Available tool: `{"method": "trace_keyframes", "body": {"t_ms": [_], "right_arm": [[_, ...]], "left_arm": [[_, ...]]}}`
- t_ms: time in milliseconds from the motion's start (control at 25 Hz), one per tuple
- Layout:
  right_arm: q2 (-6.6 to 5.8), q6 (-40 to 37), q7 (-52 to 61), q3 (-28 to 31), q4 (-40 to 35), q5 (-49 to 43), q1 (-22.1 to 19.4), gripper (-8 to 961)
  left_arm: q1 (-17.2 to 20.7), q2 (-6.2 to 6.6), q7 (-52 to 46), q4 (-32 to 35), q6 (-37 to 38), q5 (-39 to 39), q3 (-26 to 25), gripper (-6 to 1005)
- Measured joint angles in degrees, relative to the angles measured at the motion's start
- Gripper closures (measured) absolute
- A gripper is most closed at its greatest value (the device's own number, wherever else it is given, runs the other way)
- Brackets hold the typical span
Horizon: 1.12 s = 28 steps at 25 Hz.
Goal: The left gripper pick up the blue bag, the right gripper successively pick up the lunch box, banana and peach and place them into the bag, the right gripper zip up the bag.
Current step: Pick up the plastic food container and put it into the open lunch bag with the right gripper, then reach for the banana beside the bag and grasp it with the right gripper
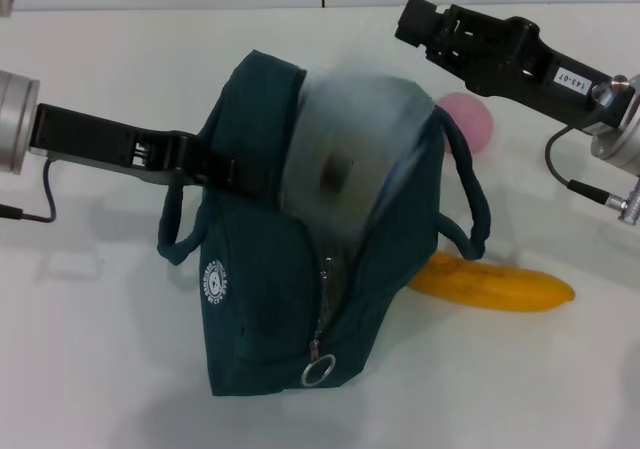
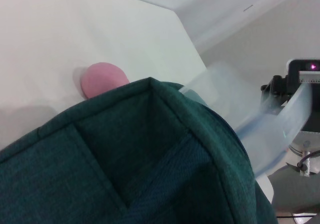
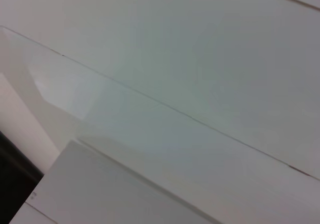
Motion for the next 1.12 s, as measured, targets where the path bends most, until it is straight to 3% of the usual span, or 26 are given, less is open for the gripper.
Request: {"method": "trace_keyframes", "body": {"t_ms": [120, 400, 520, 640, 680, 840, 1000, 1120], "right_arm": [[0.00, -0.21, -0.02, -0.03, -0.06, 0.11, -0.13, 740], [-0.58, -1.28, 0.00, 0.03, -7.21, -0.05, -2.70, 415], [-1.80, -0.84, 0.01, -1.18, -14.84, -2.92, -4.66, 276], [-4.12, -0.16, 0.42, -2.56, -22.74, -10.16, -5.48, 257], [-5.40, 0.07, 1.38, -3.49, -27.14, -14.97, -5.41, 250], [-7.52, 0.11, 6.35, -5.35, -36.28, -27.39, -4.14, 225], [-8.11, -1.55, 12.81, -7.18, -45.27, -40.18, -1.78, 199], [-7.24, -3.85, 18.07, -10.66, -53.06, -49.94, 0.27, 200]], "left_arm": [[0.29, 0.00, 0.00, 0.00, -0.10, 0.02, -0.02, 958], [0.78, -0.04, 0.29, -0.01, -0.15, 0.12, -0.03, 958], [0.96, 0.02, 0.33, 0.00, -0.15, 0.11, -0.03, 958], [1.09, 0.00, 0.49, 0.00, -0.15, 0.11, -0.03, 958], [1.23, -0.02, 0.51, 0.00, -0.15, 0.11, -0.03, 958], [1.56, 0.02, 0.59, 0.00, -0.14, 0.08, -0.03, 958], [1.67, 0.02, 0.60, 0.00, -0.18, 0.07, -0.03, 958], [1.72, 0.02, 0.61, 0.00, -0.20, 0.05, -0.03, 958]]}}
